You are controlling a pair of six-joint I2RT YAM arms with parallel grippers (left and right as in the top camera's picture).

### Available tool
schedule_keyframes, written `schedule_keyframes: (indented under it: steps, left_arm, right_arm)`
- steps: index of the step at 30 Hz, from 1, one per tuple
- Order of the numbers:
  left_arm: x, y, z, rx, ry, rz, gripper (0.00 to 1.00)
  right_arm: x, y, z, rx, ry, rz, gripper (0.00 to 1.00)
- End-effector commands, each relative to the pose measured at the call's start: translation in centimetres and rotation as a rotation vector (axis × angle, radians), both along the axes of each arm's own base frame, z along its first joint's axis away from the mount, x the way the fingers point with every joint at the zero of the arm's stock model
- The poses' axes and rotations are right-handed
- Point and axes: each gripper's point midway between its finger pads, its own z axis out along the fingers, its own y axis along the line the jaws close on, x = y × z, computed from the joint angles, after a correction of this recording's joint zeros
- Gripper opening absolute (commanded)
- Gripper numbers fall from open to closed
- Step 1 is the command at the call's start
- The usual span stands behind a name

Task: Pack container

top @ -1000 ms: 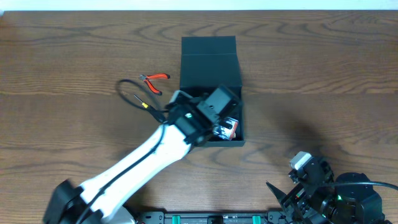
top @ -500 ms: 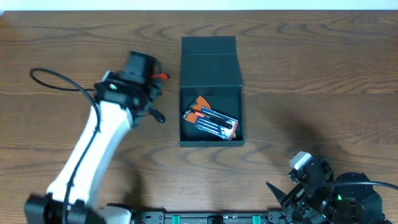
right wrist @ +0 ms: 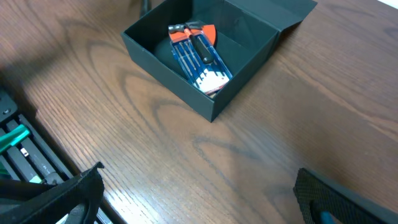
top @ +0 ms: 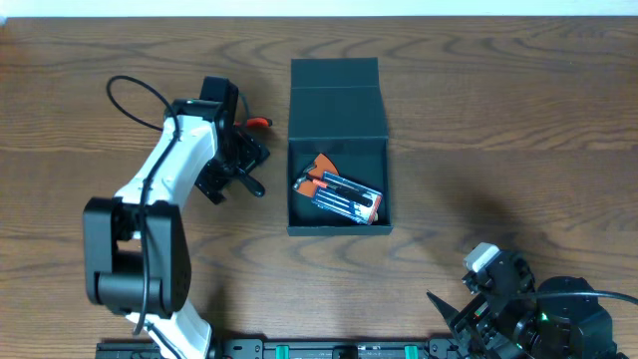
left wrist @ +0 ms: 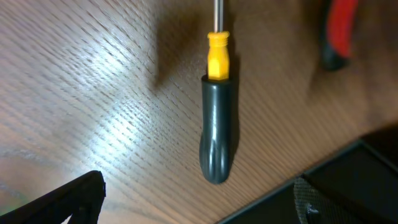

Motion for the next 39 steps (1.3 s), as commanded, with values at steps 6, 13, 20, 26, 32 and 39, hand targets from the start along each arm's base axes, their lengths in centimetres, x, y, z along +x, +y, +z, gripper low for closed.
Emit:
schedule_keyframes:
  steps: [6, 13, 20, 26, 32, 39]
  left_arm:
    - [-0.4, -0.5, -2.8, -0.025, 0.092, -0.017, 0.95]
    - [-0.6, -0.6, -4.0, -0.027, 0.124, -0.008, 0.77]
    - [-0.8, -0.6, -4.4, -0.028, 0.139, -0.005, 0.7]
    - [-0.8, -0.6, -4.4, -0.028, 0.139, -0.005, 0.47]
    - [-0.8, -0.6, -4.4, -0.028, 0.139, -0.004, 0.25]
    - [-0.4, -0.7, -4.3, -0.028, 0.123, 0.036, 0.1]
  right_arm:
    - [0.0, -0.1, -0.1, 0.012, 0.009, -0.017, 0.99]
    - [0.0, -0.1, -0.1, 0.012, 0.009, -0.017, 0.99]
    - [0.0, -0.1, -0.1, 0.012, 0.009, -0.017, 0.99]
    - [0.0, -0.1, -0.1, 0.012, 0.009, -0.017, 0.99]
    - [0.0, -0.1, -0.1, 0.012, 0.009, -0.017, 0.99]
    - [0.0, -0.1, -0.1, 0.012, 0.009, -0.017, 0.99]
